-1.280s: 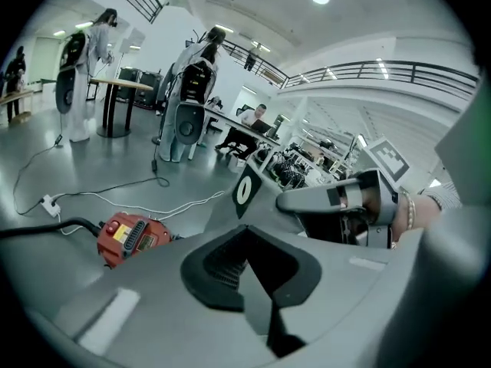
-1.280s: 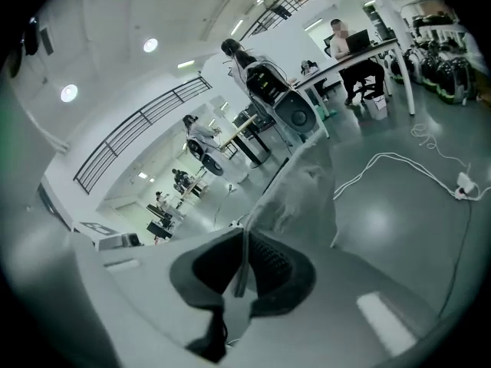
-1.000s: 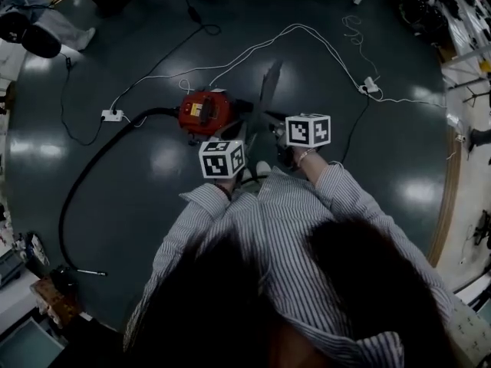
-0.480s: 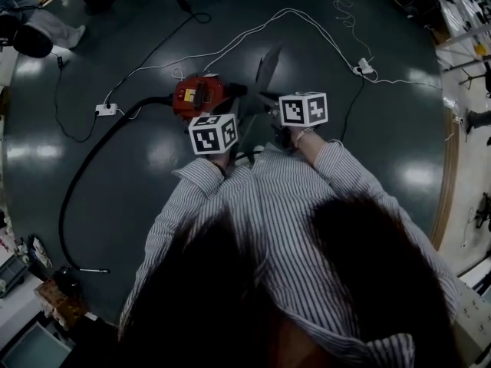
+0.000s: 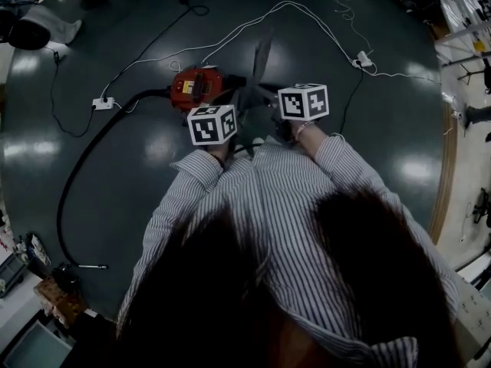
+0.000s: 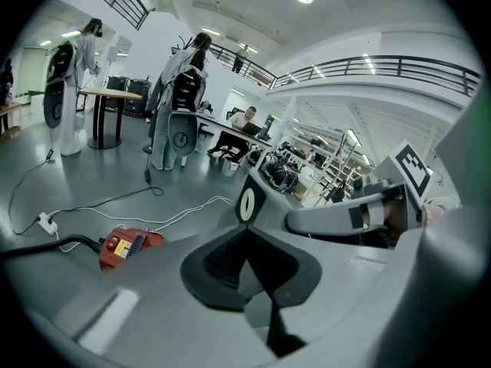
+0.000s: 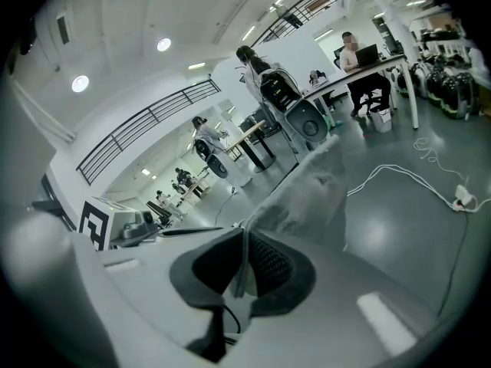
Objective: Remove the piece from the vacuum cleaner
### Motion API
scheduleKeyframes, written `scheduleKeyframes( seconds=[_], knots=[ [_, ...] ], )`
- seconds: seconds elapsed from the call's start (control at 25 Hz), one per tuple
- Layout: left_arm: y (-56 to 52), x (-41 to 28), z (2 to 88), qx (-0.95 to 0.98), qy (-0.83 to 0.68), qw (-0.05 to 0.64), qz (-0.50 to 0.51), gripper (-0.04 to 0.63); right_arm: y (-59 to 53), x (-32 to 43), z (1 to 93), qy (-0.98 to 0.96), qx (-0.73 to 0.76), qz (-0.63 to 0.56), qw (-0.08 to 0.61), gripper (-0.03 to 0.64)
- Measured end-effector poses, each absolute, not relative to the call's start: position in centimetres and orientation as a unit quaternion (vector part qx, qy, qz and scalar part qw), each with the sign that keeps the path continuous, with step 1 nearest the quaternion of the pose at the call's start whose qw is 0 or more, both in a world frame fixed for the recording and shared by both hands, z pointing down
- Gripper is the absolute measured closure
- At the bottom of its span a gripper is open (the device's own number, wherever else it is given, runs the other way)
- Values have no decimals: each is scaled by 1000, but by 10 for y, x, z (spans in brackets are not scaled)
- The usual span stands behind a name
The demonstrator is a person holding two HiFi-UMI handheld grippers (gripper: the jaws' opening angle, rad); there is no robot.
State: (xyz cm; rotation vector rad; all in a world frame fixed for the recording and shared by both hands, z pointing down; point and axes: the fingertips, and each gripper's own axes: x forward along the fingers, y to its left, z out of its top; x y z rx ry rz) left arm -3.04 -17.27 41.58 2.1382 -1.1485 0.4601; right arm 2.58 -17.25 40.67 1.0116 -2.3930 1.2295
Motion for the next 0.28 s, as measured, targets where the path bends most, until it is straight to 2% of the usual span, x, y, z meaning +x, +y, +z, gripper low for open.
scheduleKeyframes(
  seconds=[0.28],
  knots=[
    [-178, -32, 415, 820, -438, 327, 172, 589, -173, 26, 410, -823, 349, 427, 135, 592]
  ],
)
